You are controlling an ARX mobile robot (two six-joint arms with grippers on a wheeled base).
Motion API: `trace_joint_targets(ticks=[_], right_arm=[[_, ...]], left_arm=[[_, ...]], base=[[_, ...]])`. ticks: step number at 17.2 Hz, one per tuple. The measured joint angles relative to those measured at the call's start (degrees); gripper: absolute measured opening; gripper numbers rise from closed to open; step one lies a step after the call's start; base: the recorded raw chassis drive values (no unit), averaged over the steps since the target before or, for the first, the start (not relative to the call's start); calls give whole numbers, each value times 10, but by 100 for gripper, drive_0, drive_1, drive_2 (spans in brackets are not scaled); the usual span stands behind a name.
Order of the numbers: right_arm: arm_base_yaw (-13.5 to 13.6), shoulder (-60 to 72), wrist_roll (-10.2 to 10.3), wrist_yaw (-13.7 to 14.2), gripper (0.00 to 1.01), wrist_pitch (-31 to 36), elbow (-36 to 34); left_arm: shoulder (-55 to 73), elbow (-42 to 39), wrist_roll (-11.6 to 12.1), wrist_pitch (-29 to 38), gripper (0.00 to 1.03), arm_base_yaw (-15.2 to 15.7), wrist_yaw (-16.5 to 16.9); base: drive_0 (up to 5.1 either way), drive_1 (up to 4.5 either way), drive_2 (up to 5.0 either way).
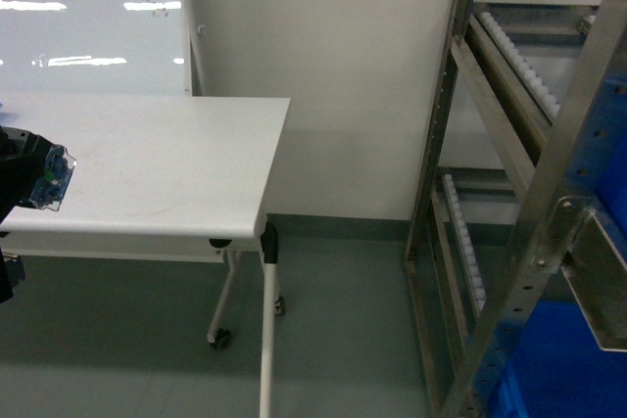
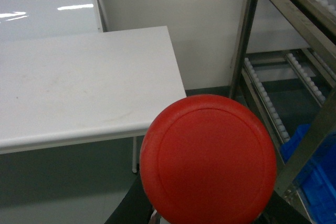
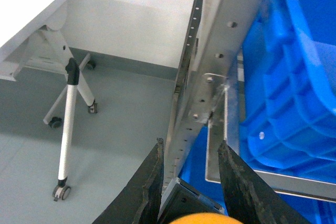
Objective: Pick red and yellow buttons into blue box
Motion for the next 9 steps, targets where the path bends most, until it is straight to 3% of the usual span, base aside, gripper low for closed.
trace_joint_targets(ticks=[9], right_arm=[[0,0,0,0,29,0,0]], left_arm=[[0,0,0,1,22,-1,0]], base=[[495,-245,-245]])
